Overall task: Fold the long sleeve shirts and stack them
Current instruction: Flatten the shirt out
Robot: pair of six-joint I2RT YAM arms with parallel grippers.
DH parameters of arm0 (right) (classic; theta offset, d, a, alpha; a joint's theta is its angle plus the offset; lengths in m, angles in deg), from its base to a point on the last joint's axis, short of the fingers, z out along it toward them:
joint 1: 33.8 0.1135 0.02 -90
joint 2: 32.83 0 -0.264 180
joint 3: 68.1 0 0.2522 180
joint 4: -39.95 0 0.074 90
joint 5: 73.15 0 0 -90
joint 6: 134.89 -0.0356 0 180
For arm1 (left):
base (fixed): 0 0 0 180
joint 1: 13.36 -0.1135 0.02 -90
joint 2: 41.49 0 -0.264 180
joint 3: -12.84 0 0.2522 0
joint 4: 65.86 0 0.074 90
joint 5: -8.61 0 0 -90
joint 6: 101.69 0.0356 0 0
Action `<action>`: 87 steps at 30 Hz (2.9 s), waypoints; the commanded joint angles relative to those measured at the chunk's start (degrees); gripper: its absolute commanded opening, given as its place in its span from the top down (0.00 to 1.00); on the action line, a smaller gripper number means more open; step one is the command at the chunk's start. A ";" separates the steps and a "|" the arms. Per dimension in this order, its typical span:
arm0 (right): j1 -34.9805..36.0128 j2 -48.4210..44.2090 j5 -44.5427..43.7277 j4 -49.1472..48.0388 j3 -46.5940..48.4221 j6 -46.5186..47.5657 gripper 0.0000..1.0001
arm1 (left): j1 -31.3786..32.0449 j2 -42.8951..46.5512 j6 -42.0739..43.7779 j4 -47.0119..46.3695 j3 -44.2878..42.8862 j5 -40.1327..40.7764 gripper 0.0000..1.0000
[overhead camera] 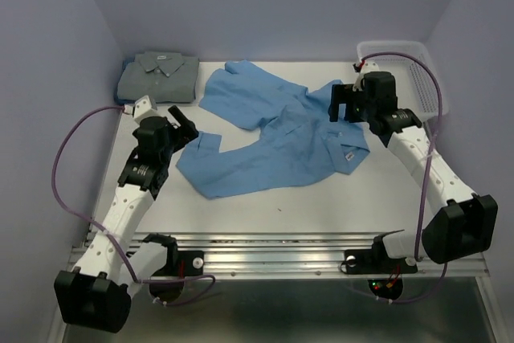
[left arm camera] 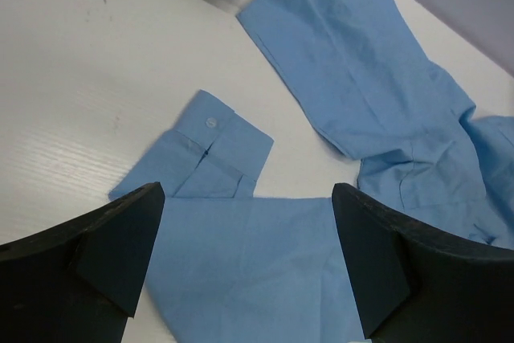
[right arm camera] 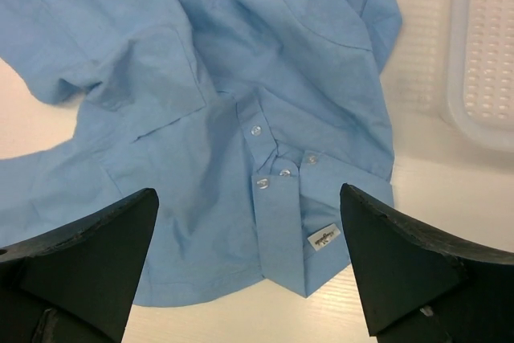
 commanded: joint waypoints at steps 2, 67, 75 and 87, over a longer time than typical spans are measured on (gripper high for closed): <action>-0.14 -2.85 -3.95 0.48 -1.59 -6.49 0.00 | 0.01 -8.19 0.79 -9.13 -1.09 -8.18 0.01; 41.26 36.35 -12.48 6.29 5.10 -10.27 0.08 | -4.74 -58.84 11.25 -3.16 -33.18 -4.76 1.00; 39.42 31.45 -15.70 5.94 0.86 -11.25 0.95 | -4.83 -56.64 11.95 -2.90 -33.97 -4.67 1.00; 28.08 -2.13 -43.04 -2.04 10.08 5.51 0.99 | -4.65 -34.42 11.95 -4.56 -35.02 -9.76 1.00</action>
